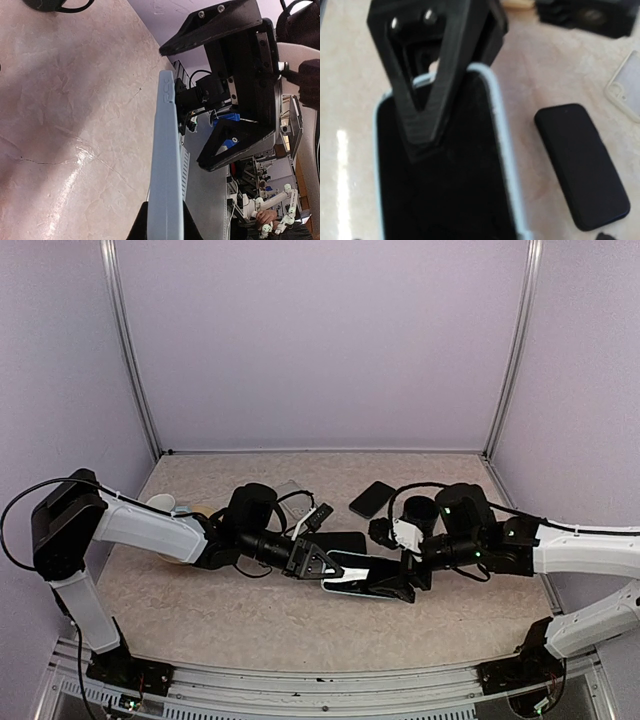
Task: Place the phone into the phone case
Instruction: Pass from the left arm to the right
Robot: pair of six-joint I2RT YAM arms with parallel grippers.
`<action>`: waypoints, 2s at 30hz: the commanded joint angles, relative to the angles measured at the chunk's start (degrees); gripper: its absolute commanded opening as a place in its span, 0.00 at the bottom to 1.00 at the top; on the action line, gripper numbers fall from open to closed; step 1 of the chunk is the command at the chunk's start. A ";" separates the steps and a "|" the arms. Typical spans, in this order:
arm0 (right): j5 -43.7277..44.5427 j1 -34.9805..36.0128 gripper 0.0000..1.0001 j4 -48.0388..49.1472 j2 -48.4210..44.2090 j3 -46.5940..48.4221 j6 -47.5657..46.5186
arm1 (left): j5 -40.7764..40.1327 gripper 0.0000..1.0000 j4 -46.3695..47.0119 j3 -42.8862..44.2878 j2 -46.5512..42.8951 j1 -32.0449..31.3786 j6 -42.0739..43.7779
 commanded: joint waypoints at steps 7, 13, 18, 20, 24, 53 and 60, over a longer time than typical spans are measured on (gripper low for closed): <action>5.42 4.68 1.00 -1.88 2.71 1.67 -2.79 | 0.34 0.00 1.30 3.38 -1.96 0.17 0.73; 12.18 7.88 1.00 -1.46 4.34 0.86 -3.72 | -0.24 0.00 1.28 3.23 -1.88 0.40 0.60; 19.05 11.17 1.00 0.12 5.05 -0.18 -4.89 | -0.64 0.00 1.88 2.86 -1.36 0.78 0.07; 21.78 12.26 1.00 1.23 4.88 -0.55 -5.11 | -0.81 0.00 2.02 2.77 -1.27 0.86 -0.01; 26.03 13.53 1.00 2.57 4.78 -1.23 -5.58 | -1.07 0.00 3.15 2.15 -1.17 1.20 -0.89; 26.97 14.93 0.73 5.12 3.40 -2.72 -5.20 | -0.84 0.00 6.73 -0.21 -1.68 2.27 -2.83; 26.22 14.90 0.87 6.48 2.69 -2.77 -4.68 | -1.01 0.00 6.98 -0.91 -1.85 2.36 -2.81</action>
